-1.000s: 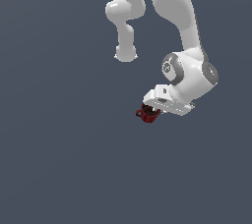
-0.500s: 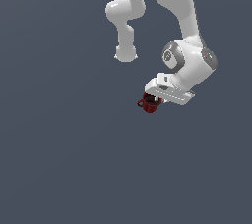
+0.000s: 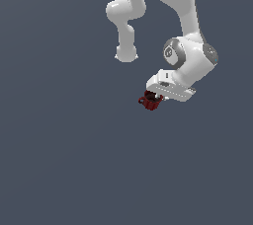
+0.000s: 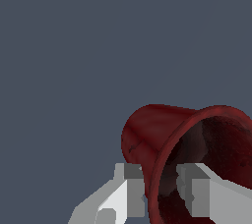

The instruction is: Pick up the object and move it to a goal position.

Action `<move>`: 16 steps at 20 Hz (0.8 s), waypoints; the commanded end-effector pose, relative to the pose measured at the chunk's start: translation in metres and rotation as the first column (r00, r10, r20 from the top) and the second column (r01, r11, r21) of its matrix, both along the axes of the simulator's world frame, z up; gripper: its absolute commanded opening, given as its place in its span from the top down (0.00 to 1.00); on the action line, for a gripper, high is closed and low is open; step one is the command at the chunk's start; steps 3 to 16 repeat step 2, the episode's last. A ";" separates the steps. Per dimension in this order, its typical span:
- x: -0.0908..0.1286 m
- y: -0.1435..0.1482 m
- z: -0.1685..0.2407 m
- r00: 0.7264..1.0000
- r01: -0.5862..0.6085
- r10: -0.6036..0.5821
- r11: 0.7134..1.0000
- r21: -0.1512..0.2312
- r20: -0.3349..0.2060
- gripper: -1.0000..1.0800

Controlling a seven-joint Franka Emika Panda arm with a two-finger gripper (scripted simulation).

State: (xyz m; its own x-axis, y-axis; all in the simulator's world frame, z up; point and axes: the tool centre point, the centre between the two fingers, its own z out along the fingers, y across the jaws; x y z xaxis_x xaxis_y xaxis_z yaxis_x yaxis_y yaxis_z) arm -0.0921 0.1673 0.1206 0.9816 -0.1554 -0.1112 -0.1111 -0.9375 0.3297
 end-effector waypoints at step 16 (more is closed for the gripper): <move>0.002 0.000 0.001 1.000 0.001 -0.001 1.000 0.001 0.002 1.00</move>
